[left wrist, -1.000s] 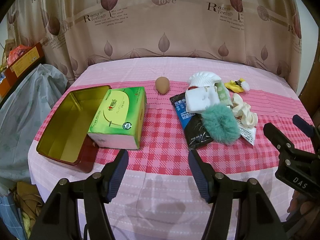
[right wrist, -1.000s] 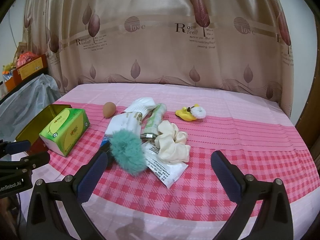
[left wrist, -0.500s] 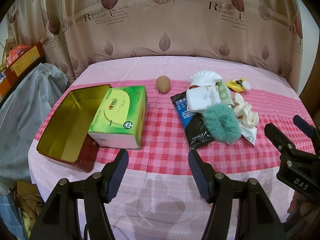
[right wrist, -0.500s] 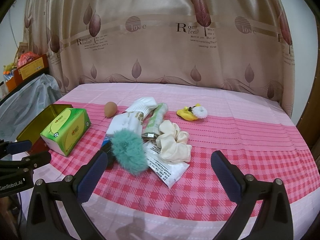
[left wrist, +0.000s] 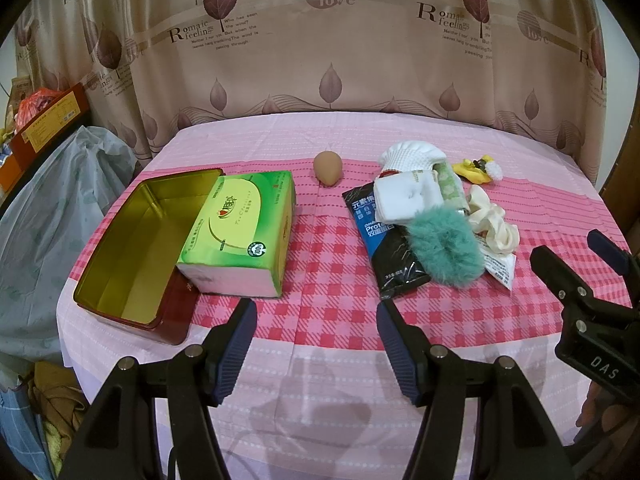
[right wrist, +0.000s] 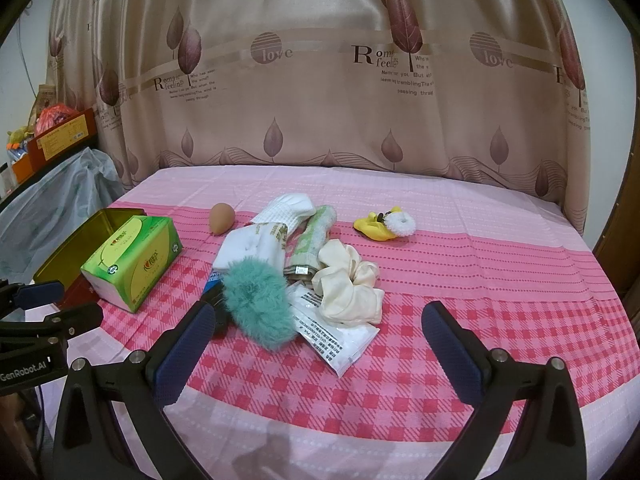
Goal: Organize soft objects
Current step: 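Lower the right gripper onto the cream scrunchie and close it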
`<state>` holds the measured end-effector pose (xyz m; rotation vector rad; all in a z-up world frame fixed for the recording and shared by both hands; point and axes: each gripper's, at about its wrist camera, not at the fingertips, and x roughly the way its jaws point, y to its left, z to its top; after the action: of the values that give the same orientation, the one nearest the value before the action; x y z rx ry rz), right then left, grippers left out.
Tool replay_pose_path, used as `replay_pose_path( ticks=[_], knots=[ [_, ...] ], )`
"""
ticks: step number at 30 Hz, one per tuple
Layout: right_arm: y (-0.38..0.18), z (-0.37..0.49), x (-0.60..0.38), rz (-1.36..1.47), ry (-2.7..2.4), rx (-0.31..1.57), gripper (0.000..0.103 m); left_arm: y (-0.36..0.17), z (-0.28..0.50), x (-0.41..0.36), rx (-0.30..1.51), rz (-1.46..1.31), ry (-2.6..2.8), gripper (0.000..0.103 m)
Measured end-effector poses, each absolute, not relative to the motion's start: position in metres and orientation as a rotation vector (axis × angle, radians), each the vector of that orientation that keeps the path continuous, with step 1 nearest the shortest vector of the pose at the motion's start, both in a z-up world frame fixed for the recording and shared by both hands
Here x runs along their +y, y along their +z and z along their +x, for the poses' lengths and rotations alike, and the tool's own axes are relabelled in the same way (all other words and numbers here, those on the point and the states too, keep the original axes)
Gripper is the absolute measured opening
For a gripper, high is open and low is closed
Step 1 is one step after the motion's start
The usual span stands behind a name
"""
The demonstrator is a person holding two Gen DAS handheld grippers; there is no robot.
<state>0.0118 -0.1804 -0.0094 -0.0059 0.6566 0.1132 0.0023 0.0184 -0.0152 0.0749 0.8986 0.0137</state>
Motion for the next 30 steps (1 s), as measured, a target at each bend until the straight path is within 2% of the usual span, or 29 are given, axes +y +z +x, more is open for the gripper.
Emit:
replay_pose_path(
  ticks=[10,12,17,20,30],
  knots=[
    [-0.01,0.012,-0.181,-0.004,0.108,0.655,0.1,-0.021,0.006,0.024,0.913,0.067,0.018,0.064],
    [-0.011,0.012,-0.181,0.0,0.105,0.657,0.092,-0.022,0.008,0.024,0.916,0.065,0.019,0.064],
    [-0.017,0.018,-0.187,0.01,0.096,0.685,0.083,-0.026,0.012,0.028,0.919,0.061,0.024,0.064],
    [-0.022,0.023,-0.191,0.008,0.096,0.709,0.074,-0.028,0.016,0.03,0.923,0.062,0.023,0.064],
    [-0.049,0.067,-0.201,0.015,0.105,0.831,0.073,-0.039,0.037,0.027,0.933,0.088,-0.007,0.064]
  ],
)
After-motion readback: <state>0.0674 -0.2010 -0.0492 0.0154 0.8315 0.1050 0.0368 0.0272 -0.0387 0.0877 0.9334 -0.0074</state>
